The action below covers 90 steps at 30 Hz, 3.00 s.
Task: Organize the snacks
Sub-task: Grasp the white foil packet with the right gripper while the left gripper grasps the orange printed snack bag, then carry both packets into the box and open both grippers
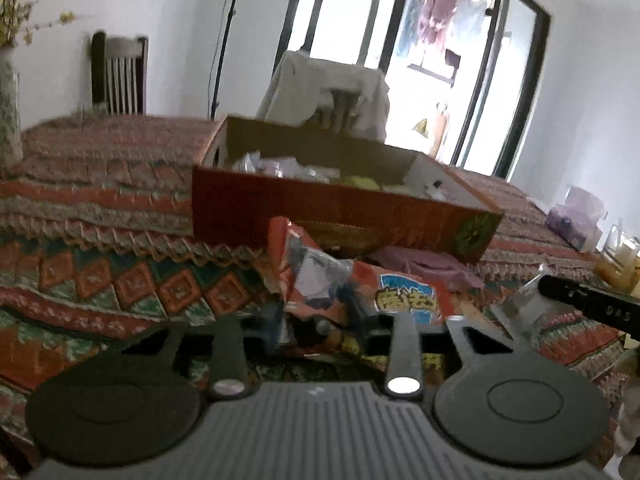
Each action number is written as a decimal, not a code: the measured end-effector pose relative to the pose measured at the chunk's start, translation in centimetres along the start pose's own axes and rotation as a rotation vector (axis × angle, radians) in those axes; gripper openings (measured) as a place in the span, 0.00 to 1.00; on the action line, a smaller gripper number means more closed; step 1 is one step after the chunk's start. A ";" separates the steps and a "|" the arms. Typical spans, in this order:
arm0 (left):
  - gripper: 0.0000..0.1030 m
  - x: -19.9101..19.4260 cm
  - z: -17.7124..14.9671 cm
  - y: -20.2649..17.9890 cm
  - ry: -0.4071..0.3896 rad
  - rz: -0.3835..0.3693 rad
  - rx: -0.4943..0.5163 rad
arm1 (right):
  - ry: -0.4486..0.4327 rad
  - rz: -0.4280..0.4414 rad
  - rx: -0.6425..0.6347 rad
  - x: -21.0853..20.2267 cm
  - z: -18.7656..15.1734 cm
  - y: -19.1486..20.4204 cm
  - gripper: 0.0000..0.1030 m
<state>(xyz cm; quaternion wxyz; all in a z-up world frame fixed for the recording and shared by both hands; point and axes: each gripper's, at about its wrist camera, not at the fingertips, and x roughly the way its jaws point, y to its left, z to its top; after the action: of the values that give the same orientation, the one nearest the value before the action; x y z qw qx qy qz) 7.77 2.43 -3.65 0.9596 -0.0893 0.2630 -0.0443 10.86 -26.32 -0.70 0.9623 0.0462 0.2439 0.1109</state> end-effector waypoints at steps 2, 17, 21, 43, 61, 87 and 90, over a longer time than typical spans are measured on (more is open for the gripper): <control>0.24 -1.0 0.3 0.1 -0.034 0.004 0.003 | -0.010 0.008 -0.012 -0.2 0.0 0.3 0.24; 0.16 -5.9 3.8 -1.1 -0.250 -0.039 0.076 | -0.083 0.016 -0.039 -1.7 1.2 1.6 0.22; 0.16 -6.2 5.2 -1.6 -0.292 -0.045 0.084 | -0.108 0.021 -0.048 -1.7 2.1 2.0 0.22; 0.15 2.5 13.0 -2.3 -0.330 -0.033 0.003 | -0.212 0.055 -0.021 6.4 11.7 4.1 0.22; 0.15 11.8 12.5 2.4 -0.183 0.097 -0.056 | -0.051 0.023 0.004 16.5 9.9 3.6 0.22; 1.00 10.2 10.4 0.4 -0.303 0.316 0.036 | -0.107 -0.088 -0.066 15.0 8.9 4.0 1.00; 1.00 9.9 10.5 0.3 -0.314 0.317 0.035 | -0.111 -0.096 -0.066 14.8 9.0 4.0 1.00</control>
<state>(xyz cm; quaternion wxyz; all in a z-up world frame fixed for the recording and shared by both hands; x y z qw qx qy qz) 21.60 2.97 0.25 0.9852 -0.0358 0.1201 0.1171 27.11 -19.24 1.00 0.9795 0.0087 0.1885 0.0700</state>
